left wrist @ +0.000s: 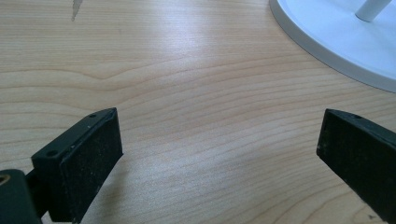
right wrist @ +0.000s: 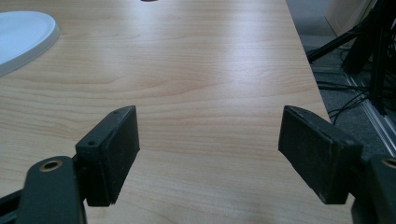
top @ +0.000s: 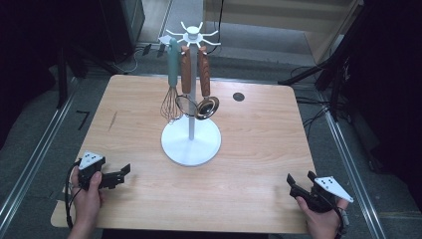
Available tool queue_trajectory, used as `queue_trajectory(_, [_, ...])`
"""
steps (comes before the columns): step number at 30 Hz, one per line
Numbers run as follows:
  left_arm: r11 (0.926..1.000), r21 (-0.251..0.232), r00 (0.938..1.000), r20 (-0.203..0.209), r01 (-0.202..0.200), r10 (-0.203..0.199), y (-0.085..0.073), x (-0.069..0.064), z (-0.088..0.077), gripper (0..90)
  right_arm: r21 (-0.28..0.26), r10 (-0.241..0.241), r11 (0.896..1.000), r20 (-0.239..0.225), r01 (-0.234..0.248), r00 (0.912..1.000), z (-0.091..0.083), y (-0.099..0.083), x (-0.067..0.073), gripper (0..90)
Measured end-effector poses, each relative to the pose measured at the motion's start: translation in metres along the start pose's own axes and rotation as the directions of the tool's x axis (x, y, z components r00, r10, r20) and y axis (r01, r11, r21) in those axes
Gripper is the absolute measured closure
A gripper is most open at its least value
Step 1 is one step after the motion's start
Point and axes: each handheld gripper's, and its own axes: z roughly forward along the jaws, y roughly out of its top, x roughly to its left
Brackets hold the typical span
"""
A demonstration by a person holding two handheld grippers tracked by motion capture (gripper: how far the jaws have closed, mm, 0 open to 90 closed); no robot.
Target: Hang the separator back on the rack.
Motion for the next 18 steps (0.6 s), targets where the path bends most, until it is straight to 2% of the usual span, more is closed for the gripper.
queue_trajectory(15, [1.0, 0.004, 1.0, -0.001, -0.008, 0.008, 0.0001, -0.0005, 0.0005, 0.2, 0.039, -0.008, 0.999, -0.003, 0.008, 1.0, 0.0035, -0.0073, -0.0009, 21.7])
queue_trajectory(18, [0.9999, 0.008, 0.9999, -0.003, -0.01, 0.01, 0.0002, -0.0008, 0.0005, 0.2, 0.083, -0.016, 0.996, 0.008, 0.015, 0.9998, 0.0041, -0.0076, 0.0013, 23.6])
